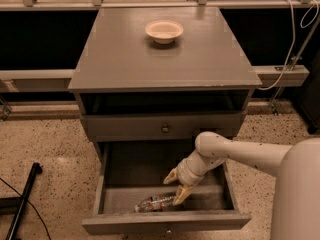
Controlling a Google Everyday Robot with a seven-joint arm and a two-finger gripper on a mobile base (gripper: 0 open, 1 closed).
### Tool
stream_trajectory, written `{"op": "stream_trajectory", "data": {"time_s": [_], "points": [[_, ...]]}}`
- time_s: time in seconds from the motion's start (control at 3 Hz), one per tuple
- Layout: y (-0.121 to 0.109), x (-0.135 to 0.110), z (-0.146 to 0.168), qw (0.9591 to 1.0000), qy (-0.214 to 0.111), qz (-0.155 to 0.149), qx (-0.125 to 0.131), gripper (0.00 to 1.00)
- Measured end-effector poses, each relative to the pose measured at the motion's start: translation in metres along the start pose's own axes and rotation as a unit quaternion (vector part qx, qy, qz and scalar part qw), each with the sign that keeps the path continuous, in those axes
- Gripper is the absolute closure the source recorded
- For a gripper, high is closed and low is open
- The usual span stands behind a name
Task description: Pick water bottle from middle drawer and place on counter
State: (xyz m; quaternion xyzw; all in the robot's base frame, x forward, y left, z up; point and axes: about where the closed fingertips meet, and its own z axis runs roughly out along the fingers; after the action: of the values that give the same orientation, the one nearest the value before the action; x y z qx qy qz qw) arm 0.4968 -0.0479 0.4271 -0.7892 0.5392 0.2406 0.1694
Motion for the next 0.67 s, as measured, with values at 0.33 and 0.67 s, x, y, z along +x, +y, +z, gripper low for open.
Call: {"op": "stream_trajectory", "data": {"time_s": [0.33,0.67], "points": [[0.007,0.024,0.008,0.9997,-0.008,0.021,0.012,0.35],[0.012,0.043,0.021,0.9991,-0.017,0.031,0.023,0.34]]}}
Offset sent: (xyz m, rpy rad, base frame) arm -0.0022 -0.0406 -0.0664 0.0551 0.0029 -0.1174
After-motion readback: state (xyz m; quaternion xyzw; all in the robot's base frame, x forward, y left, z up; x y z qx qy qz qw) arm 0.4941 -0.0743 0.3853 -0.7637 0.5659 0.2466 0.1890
